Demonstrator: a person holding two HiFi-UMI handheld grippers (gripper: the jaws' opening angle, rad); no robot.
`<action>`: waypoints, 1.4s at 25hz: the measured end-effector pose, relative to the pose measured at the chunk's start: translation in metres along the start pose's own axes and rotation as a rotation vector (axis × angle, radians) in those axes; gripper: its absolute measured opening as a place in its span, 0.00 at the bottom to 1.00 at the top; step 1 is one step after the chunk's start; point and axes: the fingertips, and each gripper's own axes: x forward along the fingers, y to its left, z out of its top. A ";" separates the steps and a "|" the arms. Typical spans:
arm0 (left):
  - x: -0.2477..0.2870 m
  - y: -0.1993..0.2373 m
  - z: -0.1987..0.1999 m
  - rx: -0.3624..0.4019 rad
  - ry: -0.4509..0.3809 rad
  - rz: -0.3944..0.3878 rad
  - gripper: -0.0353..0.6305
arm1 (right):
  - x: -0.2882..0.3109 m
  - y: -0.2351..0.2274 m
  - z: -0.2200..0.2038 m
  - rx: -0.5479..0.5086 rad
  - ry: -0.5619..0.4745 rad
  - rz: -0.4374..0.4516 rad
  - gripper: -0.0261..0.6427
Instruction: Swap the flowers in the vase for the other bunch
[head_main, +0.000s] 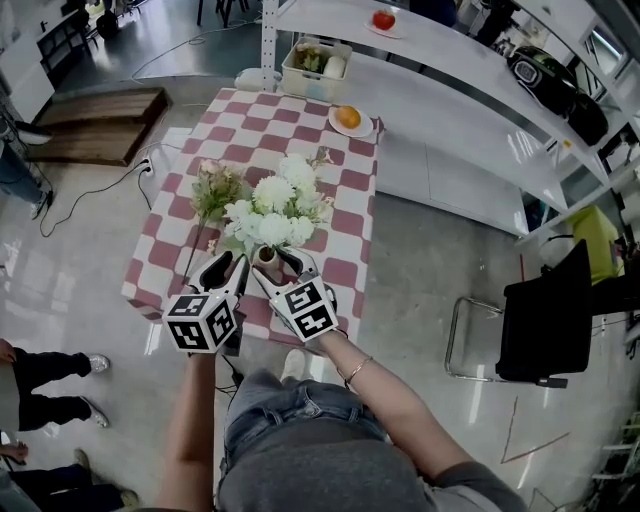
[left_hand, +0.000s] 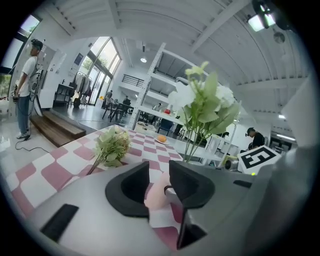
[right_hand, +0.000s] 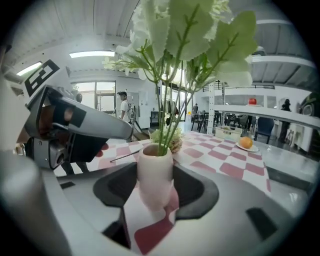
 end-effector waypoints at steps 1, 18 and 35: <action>-0.001 0.002 0.000 -0.004 -0.002 0.001 0.26 | 0.001 0.000 0.001 -0.005 -0.001 -0.004 0.39; -0.016 0.026 -0.014 -0.028 0.054 -0.020 0.24 | -0.003 0.000 -0.028 0.036 0.090 -0.070 0.39; -0.053 0.021 -0.049 0.033 0.111 -0.033 0.11 | -0.072 0.025 -0.033 0.203 0.022 -0.186 0.06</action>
